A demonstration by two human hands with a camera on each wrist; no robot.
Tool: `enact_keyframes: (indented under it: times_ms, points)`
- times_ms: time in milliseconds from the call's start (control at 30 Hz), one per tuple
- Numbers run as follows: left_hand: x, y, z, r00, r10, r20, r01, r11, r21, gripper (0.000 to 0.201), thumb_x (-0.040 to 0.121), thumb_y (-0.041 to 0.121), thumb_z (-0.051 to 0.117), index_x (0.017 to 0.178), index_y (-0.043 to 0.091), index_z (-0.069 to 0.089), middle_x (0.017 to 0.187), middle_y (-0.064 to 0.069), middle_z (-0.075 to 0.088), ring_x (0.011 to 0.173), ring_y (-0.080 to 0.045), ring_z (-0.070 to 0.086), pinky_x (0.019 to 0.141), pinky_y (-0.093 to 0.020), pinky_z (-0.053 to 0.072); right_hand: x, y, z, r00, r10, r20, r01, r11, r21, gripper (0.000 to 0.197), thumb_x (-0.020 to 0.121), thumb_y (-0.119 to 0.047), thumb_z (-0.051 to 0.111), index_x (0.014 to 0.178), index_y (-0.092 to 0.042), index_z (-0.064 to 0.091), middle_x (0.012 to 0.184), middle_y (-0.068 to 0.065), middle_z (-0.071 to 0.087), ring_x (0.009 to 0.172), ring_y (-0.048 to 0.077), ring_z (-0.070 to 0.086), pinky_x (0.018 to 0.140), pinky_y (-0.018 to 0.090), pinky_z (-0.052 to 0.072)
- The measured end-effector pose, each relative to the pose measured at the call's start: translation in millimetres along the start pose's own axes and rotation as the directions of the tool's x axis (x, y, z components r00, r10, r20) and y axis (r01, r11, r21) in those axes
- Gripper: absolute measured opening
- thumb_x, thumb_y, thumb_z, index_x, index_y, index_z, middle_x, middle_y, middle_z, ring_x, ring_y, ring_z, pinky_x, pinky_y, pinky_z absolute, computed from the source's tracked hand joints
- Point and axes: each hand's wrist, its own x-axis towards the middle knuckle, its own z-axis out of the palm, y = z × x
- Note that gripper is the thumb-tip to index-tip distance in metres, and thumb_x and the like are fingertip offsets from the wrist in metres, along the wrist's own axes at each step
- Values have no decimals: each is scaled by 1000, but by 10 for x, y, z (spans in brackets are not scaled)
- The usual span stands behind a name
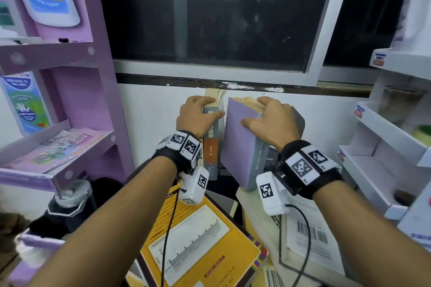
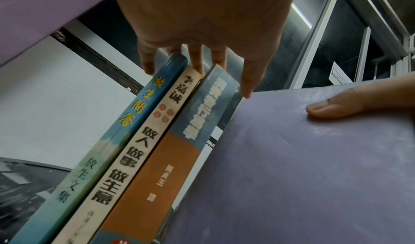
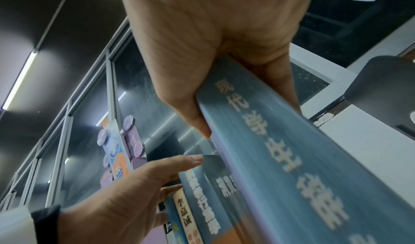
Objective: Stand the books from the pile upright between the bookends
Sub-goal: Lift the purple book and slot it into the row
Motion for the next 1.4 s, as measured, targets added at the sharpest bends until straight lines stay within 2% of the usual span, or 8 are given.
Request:
enact_keyframes:
  times_ms: [133,300,433,600,933,1167,1267,1400]
  points:
    - [53,-26,28,998,45,-44,-47,997,-67,31,76,25,75,105,19,66,117,1,49,113,-16,51,92,-19,34,153,22,176,1000,5,5,-5,999,32,46,77,-21,70,119,-5,58,109,15,64,100,33,60,75,27,43]
    - [82,-51,33,998,65,0,-65,993,-102,35,68,34,70,99,22,59,123,3,58,111,-18,56,96,-29,43,310,41,390,999,28,25,-28,999,31,46,78,-21,68,120,-6,57,115,15,62,107,34,57,77,27,41]
    - [79,-108,31,995,101,8,-100,991,-91,34,71,36,68,100,23,57,119,6,61,105,-17,59,93,-34,47,411,41,575,1000,31,2,-31,999,18,47,75,-21,67,120,-10,58,114,15,64,104,36,58,84,32,49]
    - [115,-193,17,987,160,12,-159,986,-54,34,80,30,72,109,18,59,123,6,60,110,-12,56,93,-27,43,489,52,788,1000,24,-14,-24,1000,-1,37,72,-26,65,108,-14,60,99,13,66,92,37,60,77,34,52]
    - [121,-246,-23,977,210,36,-208,976,-57,35,84,29,69,115,17,57,126,5,57,113,-11,53,94,-26,42,538,117,1037,1000,7,18,-7,1000,12,38,77,-35,65,106,-11,59,99,12,66,95,35,59,69,29,40]
    - [133,-274,-5,974,225,24,-224,974,-46,36,84,31,69,115,18,57,124,6,57,111,-8,53,90,-23,40,517,133,1024,995,-10,96,5,998,59,32,76,-38,65,98,-15,58,87,4,64,85,27,59,65,26,37]
    - [134,-287,0,975,221,22,-220,974,-52,35,84,31,68,115,18,57,125,6,57,111,-9,54,92,-25,41,482,141,959,987,-21,160,10,998,66,44,76,-38,67,113,-16,56,97,2,64,94,24,59,69,26,40]
    - [127,-283,2,975,223,23,-222,974,-53,34,85,32,68,114,18,57,124,6,57,110,-9,54,92,-27,43,438,160,890,956,-24,292,-3,996,91,83,76,-38,70,146,-16,32,123,4,57,110,20,55,83,27,45]
